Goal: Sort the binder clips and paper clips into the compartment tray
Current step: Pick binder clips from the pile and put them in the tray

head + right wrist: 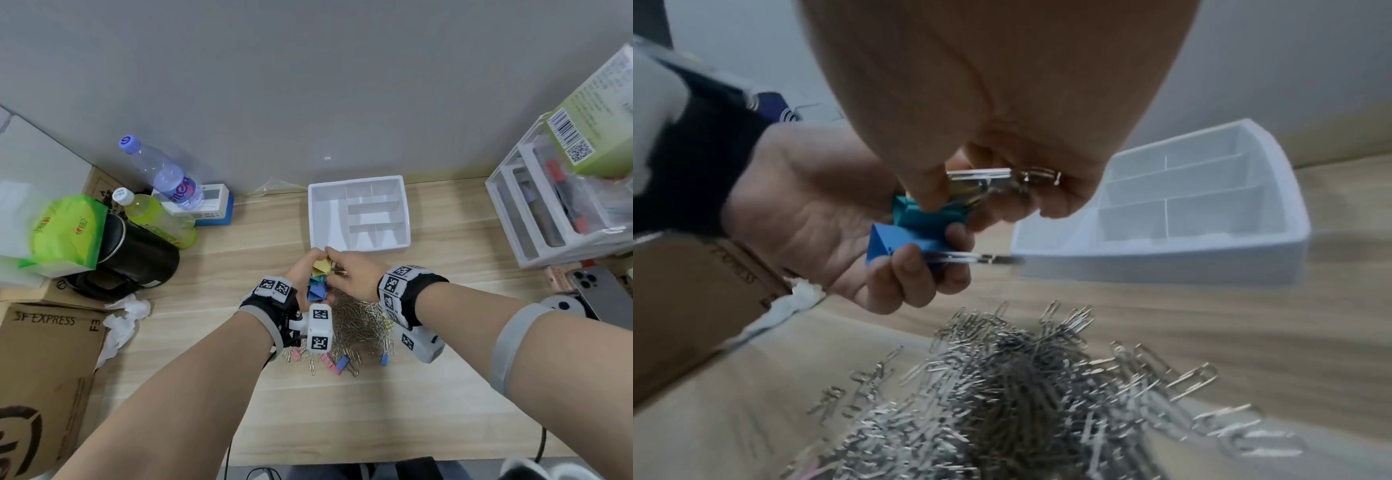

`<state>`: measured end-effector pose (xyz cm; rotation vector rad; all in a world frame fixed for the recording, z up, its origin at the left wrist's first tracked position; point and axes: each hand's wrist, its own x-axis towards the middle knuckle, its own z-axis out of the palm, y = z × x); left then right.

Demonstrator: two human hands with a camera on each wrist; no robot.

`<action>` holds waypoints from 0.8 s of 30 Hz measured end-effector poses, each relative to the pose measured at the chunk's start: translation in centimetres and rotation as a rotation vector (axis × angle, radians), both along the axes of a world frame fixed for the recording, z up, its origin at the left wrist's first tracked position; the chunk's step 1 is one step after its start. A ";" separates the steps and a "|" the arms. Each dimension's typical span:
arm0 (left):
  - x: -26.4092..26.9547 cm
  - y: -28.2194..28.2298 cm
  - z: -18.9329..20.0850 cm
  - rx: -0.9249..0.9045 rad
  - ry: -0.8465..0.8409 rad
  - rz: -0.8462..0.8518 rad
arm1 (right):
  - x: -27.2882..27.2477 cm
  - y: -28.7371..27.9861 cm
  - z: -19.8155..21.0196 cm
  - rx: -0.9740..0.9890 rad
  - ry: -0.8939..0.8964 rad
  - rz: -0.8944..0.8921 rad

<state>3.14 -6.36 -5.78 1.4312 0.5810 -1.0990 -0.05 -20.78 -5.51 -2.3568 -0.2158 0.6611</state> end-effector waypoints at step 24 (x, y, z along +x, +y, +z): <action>7.6 -2.7 -1.8 -0.017 -0.041 0.028 | 10.7 -8.7 -1.2 -0.764 0.107 -0.145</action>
